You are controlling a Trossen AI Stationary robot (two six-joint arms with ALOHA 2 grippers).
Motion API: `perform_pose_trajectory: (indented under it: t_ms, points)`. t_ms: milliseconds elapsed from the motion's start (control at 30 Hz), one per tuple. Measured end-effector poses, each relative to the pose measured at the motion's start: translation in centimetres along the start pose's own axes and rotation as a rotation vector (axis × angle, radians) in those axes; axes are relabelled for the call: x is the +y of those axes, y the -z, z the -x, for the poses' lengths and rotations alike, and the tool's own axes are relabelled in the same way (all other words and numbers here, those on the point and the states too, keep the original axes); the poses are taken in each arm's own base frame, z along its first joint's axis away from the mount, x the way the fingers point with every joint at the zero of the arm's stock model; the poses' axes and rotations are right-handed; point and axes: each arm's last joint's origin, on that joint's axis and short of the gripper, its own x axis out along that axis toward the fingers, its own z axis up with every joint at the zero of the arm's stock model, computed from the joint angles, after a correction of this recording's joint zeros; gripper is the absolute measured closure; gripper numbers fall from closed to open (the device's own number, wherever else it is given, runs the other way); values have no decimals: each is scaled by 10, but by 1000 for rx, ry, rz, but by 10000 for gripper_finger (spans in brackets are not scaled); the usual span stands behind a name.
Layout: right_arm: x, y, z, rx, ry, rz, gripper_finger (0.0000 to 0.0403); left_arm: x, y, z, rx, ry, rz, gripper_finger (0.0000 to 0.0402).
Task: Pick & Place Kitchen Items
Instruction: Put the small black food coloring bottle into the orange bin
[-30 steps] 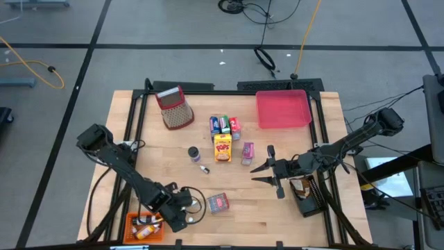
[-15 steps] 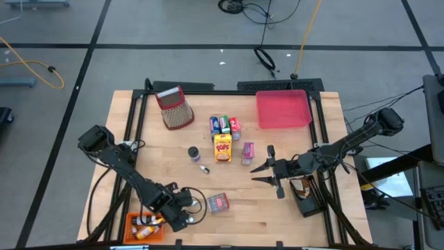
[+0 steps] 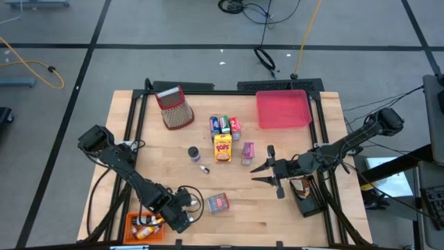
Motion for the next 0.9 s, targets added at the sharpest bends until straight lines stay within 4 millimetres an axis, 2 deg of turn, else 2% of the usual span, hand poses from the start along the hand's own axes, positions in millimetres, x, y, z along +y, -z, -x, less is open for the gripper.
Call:
perform_pose_trajectory:
  t_ms: [333, 733, 900]
  points:
    - [0, 0, 0, 0, 0, 0, 303, 0, 1, -1, -5, -1, 127, 236]
    - [0, 1, 0, 13, 0, 4, 303, 1, 3, -33, 92, -44, 202, 236]
    - [0, 2, 0, 15, 0, 5, 303, 0, 1, -37, 95, -30, 213, 236]
